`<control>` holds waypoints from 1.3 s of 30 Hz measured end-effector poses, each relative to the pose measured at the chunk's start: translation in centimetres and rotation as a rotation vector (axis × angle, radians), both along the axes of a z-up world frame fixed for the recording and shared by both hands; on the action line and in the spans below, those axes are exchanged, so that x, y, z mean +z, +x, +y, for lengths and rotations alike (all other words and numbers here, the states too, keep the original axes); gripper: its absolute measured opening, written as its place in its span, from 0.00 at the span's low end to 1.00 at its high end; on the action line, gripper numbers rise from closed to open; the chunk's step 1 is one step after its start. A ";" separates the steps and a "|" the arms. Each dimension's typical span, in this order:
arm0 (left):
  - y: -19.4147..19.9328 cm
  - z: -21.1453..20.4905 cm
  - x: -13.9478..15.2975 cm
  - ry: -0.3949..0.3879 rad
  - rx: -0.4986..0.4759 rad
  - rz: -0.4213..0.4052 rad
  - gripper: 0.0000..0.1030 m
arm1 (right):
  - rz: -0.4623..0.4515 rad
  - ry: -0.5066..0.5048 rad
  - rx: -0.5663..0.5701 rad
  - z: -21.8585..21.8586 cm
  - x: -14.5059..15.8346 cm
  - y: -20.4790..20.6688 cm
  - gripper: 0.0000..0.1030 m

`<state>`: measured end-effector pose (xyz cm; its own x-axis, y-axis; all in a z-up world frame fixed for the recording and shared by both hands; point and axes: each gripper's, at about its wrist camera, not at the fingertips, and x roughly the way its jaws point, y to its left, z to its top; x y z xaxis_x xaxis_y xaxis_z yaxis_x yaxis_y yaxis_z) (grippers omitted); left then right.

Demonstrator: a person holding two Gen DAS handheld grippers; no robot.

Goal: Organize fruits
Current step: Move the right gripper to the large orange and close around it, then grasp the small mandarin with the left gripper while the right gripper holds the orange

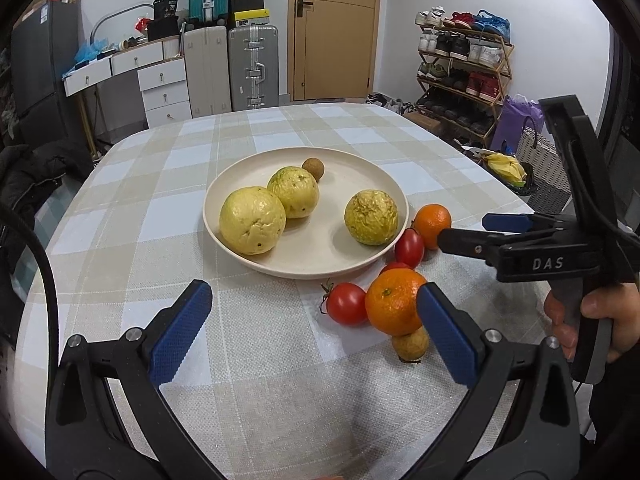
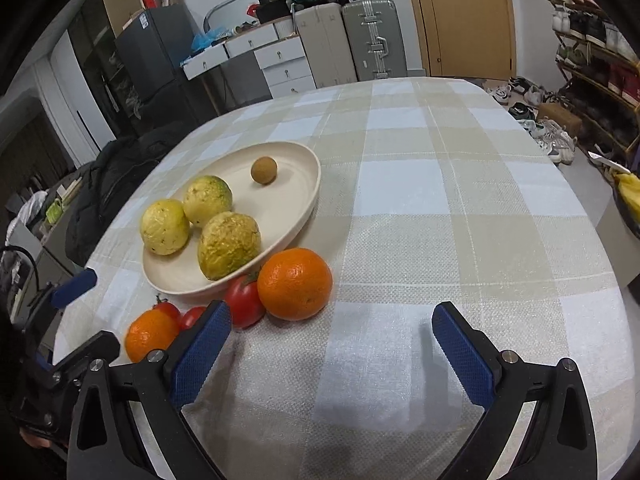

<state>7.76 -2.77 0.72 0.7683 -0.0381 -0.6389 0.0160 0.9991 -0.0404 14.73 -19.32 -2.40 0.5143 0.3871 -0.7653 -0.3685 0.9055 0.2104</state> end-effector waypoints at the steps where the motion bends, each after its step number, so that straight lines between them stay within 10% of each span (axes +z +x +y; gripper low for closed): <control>1: 0.0 0.0 0.0 -0.002 -0.002 0.001 0.99 | -0.001 -0.003 0.003 0.1 -0.1 0.0 1.00; 31: 0.4 -0.7 -1.3 -0.015 -0.028 0.035 0.99 | 0.067 0.183 0.050 0.5 -0.6 1.0 0.41; 39: 0.4 -1.3 -1.6 0.002 -0.039 0.034 0.99 | 0.059 0.180 0.040 0.0 -0.4 1.1 0.40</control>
